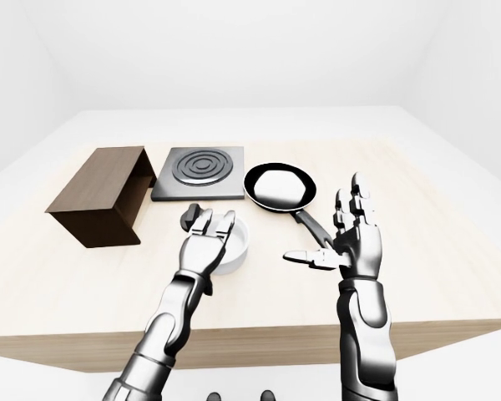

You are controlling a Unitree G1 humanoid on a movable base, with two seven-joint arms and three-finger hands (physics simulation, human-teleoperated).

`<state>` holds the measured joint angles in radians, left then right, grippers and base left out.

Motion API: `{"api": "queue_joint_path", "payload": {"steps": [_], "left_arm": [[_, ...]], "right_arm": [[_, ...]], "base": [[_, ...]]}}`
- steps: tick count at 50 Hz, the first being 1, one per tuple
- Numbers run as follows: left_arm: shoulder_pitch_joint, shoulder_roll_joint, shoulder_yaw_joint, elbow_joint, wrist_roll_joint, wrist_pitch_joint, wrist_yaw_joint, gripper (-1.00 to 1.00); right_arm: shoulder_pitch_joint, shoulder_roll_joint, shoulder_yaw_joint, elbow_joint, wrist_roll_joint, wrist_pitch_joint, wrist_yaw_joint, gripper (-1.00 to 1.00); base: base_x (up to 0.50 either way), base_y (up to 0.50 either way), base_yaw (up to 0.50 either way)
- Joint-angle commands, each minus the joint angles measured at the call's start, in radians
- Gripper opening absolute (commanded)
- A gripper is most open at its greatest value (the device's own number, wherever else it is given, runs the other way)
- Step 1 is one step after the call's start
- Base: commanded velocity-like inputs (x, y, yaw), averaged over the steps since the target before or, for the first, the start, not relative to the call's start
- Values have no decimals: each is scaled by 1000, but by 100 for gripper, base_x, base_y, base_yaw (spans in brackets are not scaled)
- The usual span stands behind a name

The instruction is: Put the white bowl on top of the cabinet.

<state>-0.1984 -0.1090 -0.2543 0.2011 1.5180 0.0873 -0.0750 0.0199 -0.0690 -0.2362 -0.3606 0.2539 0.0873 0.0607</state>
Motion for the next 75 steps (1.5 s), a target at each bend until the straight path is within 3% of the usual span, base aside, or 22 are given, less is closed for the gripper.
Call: {"api": "queue_joint_path", "payload": {"steps": [1, 71, 72, 73, 75], "left_arm": [[-27, 2, 17, 45, -15, 0, -5, 100], [-56, 14, 18, 171, -47, 0, 43, 100], [-57, 14, 18, 173, -47, 0, 43, 25], [-58, 14, 19, 174, -49, 0, 46, -100], [-57, 17, 18, 178, -44, 0, 47, -100]], "right_arm": [[3, 2, 2, -1, -2, 0, 3, 100], [4, 6, 13, 8, -11, 0, 3, 100], [5, 7, 15, 8, -12, 0, 3, 100], [6, 7, 15, 8, -12, 0, 3, 100], [4, 7, 15, 12, -12, 0, 3, 100]], "base": [[0, 0, 0], [0, 0, 0], [0, 0, 0], [0, 0, 0], [0, 0, 0]]}}
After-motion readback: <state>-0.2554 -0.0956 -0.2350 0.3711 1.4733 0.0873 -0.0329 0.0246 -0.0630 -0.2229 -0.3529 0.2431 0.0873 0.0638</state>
